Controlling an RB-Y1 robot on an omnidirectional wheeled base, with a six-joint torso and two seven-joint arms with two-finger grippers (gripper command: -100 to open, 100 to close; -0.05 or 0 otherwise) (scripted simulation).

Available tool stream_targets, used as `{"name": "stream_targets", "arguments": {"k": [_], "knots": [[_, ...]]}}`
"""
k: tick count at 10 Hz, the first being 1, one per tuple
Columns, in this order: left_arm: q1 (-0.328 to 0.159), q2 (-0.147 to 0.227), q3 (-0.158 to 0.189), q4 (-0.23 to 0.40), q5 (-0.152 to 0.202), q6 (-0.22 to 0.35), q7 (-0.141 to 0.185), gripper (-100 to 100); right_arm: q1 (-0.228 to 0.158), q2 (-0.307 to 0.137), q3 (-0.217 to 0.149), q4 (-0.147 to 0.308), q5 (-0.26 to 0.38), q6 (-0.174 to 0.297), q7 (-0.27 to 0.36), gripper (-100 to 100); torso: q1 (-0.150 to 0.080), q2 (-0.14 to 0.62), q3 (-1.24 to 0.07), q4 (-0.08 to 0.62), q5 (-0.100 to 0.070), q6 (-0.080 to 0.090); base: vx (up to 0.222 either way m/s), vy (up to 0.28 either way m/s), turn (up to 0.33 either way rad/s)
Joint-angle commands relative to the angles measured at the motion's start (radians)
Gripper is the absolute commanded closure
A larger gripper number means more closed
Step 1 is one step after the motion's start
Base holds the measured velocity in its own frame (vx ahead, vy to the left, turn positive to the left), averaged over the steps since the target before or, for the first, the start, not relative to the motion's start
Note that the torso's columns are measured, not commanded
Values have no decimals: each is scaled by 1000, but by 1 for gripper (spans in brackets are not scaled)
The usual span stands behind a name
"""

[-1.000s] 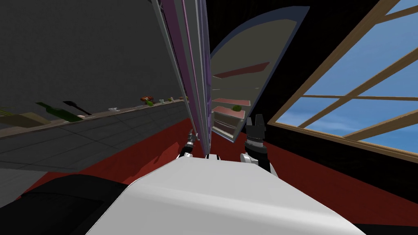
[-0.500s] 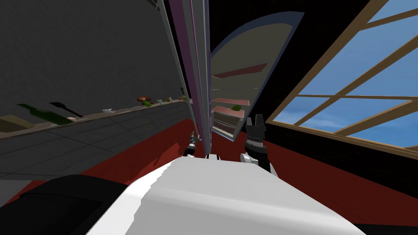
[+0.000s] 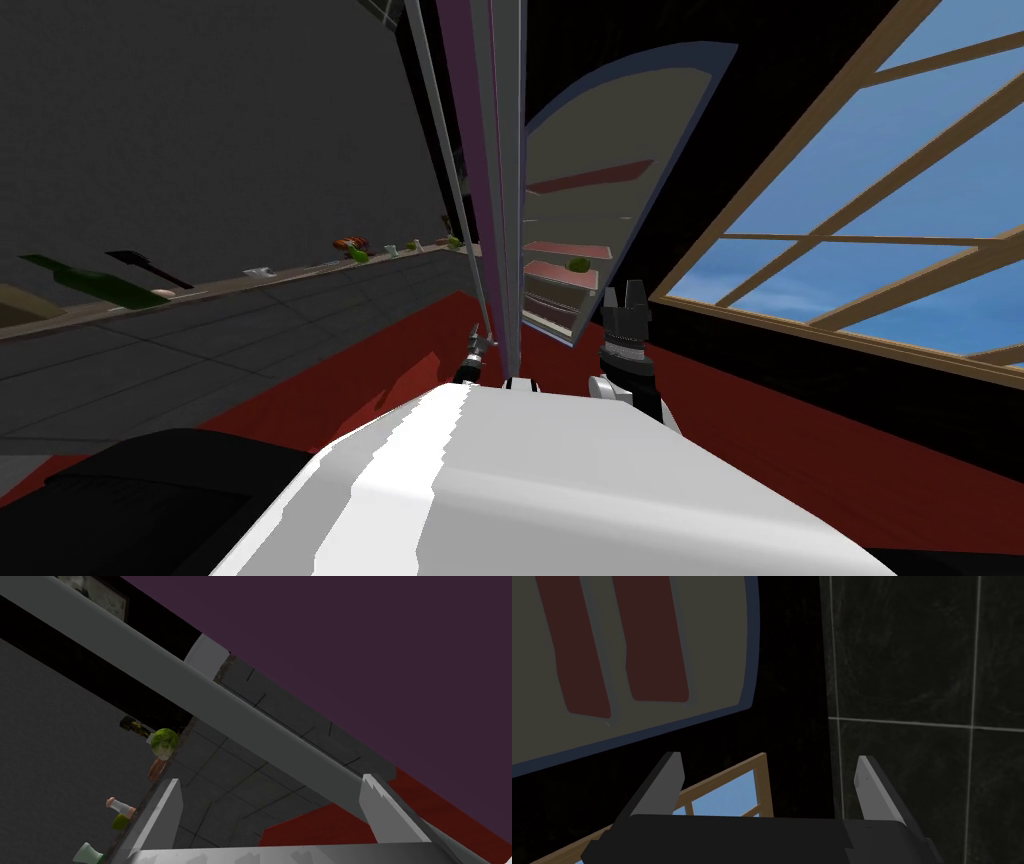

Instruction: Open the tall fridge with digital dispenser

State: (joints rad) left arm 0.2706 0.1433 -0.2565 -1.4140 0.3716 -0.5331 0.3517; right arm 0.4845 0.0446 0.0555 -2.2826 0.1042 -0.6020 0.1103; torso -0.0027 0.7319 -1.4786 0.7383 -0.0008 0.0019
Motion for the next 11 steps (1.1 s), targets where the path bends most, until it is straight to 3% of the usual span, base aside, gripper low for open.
{"name": "stream_targets", "arguments": {"k": [1,5,6,8,9,11], "knots": [[2,1,1,-1,0,4,-1,100,0,0,0,0,0,0,0,0,1,-1,-1,-1,1,2,-9,1,1],[0,31,-26,-16,-1,11,21,100,0,0,0,0,0,0,0,0,10,4,1,0,3,-2,14,180,-76],[5,38,-16,-65,9,58,14,-100,0,0,0,0,0,0,0,0,5,3,1,0,1,-1,3,85,42],[8,50,-8,-114,18,104,11,-100,0,0,0,0,0,0,0,0,-10,7,3,0,-3,-1,-11,-56,104],[9,55,-4,-139,23,126,10,-100,0,0,0,0,0,0,0,0,-8,4,2,-3,0,4,-27,-61,9],[12,67,3,-188,32,172,7,-100,0,0,0,0,0,0,0,0,3,3,1,-1,1,-1,-22,-52,24]]}}
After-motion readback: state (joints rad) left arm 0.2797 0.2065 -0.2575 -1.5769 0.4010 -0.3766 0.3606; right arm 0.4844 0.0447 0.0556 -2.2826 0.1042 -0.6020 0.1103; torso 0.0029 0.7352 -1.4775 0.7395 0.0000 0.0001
